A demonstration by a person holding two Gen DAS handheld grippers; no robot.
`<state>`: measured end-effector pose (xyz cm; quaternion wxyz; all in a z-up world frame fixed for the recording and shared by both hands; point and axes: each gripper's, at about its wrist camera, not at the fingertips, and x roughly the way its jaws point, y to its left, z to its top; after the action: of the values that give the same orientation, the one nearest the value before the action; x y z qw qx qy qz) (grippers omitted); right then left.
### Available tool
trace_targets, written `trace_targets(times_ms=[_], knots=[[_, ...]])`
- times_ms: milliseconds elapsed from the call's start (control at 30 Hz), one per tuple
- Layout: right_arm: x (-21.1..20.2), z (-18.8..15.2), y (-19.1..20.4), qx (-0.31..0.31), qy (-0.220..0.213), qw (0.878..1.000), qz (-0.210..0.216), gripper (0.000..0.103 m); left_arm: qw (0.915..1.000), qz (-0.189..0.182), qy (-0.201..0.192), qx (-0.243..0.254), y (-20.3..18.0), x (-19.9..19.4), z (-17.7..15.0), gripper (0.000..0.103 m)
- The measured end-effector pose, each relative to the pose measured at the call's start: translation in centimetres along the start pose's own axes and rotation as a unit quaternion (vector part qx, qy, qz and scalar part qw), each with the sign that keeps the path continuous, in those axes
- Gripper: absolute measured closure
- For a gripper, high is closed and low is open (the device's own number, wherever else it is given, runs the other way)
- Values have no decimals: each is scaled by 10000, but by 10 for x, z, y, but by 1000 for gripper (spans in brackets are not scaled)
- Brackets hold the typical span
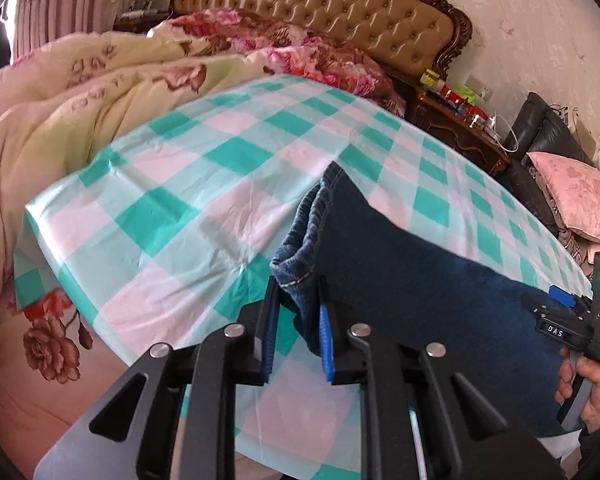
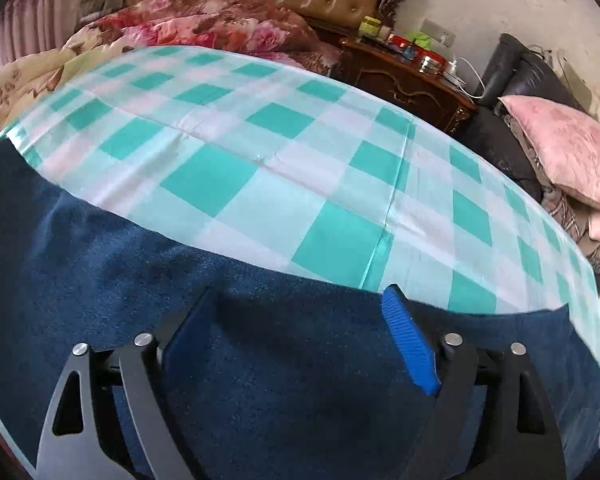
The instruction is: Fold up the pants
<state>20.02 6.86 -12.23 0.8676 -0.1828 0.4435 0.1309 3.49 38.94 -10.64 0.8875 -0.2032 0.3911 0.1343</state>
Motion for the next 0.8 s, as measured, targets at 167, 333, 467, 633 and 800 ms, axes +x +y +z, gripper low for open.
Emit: trace_targets(times_ms=[167, 333, 467, 633, 800], knots=[[-38, -16, -59, 918, -108, 9944, 519, 21, 9955, 413, -332, 786, -49, -33, 11, 86], [-64, -59, -128, 2094, 28, 9712, 1134, 20, 9716, 668, -890, 2088, -141, -79, 9, 86], [-91, -93, -181, 2772, -109, 9538, 1158, 20, 9284, 719, -1347, 3387, -243, -109, -26, 86], [-114, -136, -235, 3376, -155, 9357, 1007, 19, 8636, 348, -1701, 4732, -367, -106, -140, 85], [-109, -167, -255, 3551, 102, 9290, 1034, 19, 8212, 76, -1309, 5554, -418, -54, -262, 78]])
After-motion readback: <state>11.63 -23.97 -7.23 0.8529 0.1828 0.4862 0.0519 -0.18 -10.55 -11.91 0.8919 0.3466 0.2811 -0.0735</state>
